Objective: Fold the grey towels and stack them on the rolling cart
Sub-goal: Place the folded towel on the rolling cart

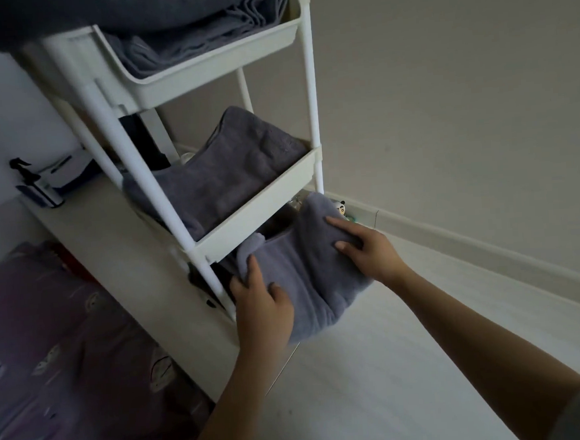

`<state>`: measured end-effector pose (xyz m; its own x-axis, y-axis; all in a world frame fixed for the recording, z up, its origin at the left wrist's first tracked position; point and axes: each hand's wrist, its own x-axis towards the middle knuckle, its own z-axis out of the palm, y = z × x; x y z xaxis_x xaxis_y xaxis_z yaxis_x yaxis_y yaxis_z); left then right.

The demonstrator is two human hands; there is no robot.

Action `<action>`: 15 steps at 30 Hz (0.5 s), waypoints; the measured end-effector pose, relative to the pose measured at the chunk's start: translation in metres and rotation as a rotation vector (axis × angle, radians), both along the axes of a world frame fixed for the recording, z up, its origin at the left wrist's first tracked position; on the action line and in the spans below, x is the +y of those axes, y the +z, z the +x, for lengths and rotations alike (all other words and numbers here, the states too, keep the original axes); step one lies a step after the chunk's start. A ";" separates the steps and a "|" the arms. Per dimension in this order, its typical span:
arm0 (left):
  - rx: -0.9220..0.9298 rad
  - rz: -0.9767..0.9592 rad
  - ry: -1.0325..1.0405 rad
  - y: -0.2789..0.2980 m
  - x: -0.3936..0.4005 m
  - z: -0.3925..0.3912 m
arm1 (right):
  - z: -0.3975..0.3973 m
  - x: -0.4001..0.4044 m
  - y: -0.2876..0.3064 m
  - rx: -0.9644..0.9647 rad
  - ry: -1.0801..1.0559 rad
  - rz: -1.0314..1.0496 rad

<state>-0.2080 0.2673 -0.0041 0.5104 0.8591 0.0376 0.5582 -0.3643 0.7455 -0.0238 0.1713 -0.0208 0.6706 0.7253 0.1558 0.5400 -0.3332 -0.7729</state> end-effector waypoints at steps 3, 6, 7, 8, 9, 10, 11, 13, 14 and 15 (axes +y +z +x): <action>0.058 -0.047 0.082 0.003 0.010 0.006 | 0.012 0.027 0.000 0.072 0.069 -0.065; 0.114 -0.063 0.123 0.003 0.016 0.020 | 0.019 0.049 -0.002 0.111 0.092 -0.023; 0.109 -0.062 0.141 0.003 0.019 0.024 | 0.020 0.056 -0.002 0.114 0.097 -0.003; 0.092 -0.053 0.170 0.002 0.023 0.029 | 0.023 0.062 -0.002 0.120 0.103 0.010; 0.068 -0.035 0.198 0.001 0.027 0.032 | 0.025 0.069 0.000 0.119 0.109 0.026; 0.045 -0.009 0.220 0.000 0.033 0.035 | 0.026 0.075 0.002 0.116 0.117 0.040; 0.033 0.025 0.237 0.000 0.037 0.037 | 0.027 0.082 0.004 0.112 0.121 0.054; 0.035 0.101 0.261 -0.003 0.044 0.041 | 0.028 0.097 0.009 0.080 0.125 0.052; 0.048 0.131 0.271 -0.004 0.047 0.042 | 0.028 0.106 0.010 0.054 0.132 0.036; 0.067 0.167 0.273 -0.006 0.050 0.043 | 0.029 0.114 0.009 0.022 0.136 0.020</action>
<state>-0.1650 0.3171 -0.0098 0.2684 0.9492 0.1640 0.6977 -0.3090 0.6463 0.0050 0.2857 -0.0120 0.5697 0.8066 0.1577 0.5620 -0.2424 -0.7908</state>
